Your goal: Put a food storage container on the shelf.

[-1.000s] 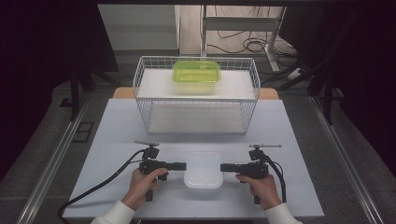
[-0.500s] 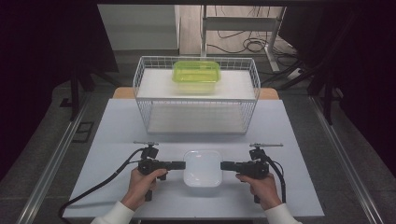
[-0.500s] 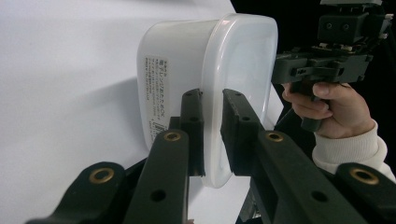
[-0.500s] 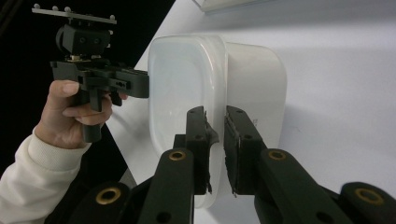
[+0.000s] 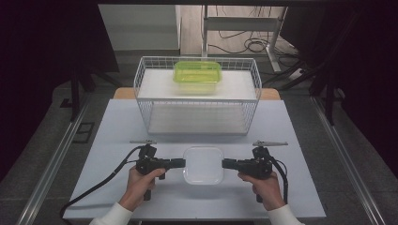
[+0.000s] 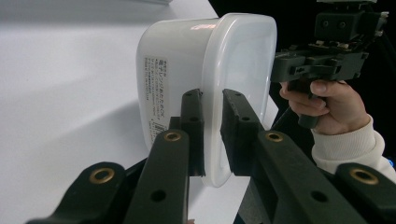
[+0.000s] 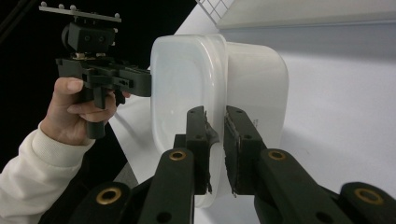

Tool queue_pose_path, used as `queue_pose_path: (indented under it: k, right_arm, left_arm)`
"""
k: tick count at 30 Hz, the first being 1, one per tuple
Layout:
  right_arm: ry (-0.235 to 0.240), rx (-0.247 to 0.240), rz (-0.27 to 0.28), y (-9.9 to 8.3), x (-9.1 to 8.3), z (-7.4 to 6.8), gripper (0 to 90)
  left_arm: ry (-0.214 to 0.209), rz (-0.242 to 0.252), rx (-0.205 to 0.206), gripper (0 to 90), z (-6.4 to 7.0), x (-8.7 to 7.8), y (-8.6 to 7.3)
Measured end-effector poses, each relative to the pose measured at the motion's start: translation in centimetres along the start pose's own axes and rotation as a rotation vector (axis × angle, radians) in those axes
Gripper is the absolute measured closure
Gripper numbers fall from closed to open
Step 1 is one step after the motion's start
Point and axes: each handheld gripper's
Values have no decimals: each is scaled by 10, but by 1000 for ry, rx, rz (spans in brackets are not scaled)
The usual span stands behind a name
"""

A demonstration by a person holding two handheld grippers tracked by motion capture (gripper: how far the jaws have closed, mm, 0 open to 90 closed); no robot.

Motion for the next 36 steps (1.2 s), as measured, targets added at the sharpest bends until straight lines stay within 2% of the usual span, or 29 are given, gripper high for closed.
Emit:
queue_pose_path:
  k: [5,9,16,22,30,36]
  right_arm:
    - [-2,-16,2,3,0,-3,797]
    - [-9,-40,5,5,-1,-5,798]
    - [-13,-81,28,11,-7,-12,797]
    - [-16,-112,39,20,-9,-20,795]
    - [-24,-146,53,30,-12,-27,796]
    - [-24,-160,68,40,-14,-30,795]
  left_arm:
    - [1,6,11,798,3,-3,1]
    - [17,13,47,798,11,-6,1]
    - [12,22,86,799,19,-11,3]
    - [6,44,81,798,24,-18,5]
    - [18,63,129,798,38,-26,11]
    - [14,77,141,799,45,-31,18]
Point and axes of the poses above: each handheld gripper's, and its own axes: x roughly forward along the jaws, y roughly out of its top, z roughly to its right, and after that the axes turned 14 degrees about -x, right-handed
